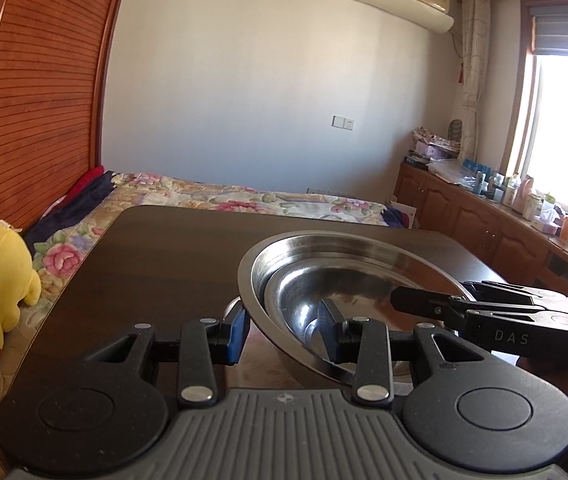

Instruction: Organize plates and bowls

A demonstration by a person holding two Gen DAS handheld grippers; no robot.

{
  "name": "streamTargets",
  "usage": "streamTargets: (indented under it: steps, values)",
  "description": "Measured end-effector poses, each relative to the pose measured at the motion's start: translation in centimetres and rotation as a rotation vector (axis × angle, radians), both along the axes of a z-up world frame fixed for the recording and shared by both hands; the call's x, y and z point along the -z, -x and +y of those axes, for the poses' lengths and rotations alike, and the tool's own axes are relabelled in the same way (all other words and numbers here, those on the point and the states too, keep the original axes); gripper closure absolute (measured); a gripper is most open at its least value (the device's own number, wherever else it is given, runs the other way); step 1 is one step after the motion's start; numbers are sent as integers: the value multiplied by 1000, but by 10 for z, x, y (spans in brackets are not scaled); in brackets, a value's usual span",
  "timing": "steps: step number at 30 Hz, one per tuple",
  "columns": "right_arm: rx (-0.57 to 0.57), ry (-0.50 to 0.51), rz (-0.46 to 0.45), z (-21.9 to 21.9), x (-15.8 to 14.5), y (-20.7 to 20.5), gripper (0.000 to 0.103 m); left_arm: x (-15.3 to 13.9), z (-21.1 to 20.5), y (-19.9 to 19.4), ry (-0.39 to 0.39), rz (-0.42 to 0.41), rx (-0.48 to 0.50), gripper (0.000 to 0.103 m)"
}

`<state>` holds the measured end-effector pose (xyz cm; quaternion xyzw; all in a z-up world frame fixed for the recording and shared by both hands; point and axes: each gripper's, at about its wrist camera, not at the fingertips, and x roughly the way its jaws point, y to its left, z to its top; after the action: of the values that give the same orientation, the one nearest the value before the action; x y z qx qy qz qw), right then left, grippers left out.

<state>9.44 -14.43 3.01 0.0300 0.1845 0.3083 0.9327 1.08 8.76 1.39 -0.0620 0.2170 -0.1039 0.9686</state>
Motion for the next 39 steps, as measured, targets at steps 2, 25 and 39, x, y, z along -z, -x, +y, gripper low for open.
streamTargets:
  steps: [2,25,39]
  values:
    - [-11,14,0,5,2,0,56,4,5,0,6,9,-11,65]
    - [-25,37,17,18,10,-3,55,14,8,0,5,23,-20,65]
    - [45,57,22,6,1,4,45,5,9,3,-37,-2,-73,49]
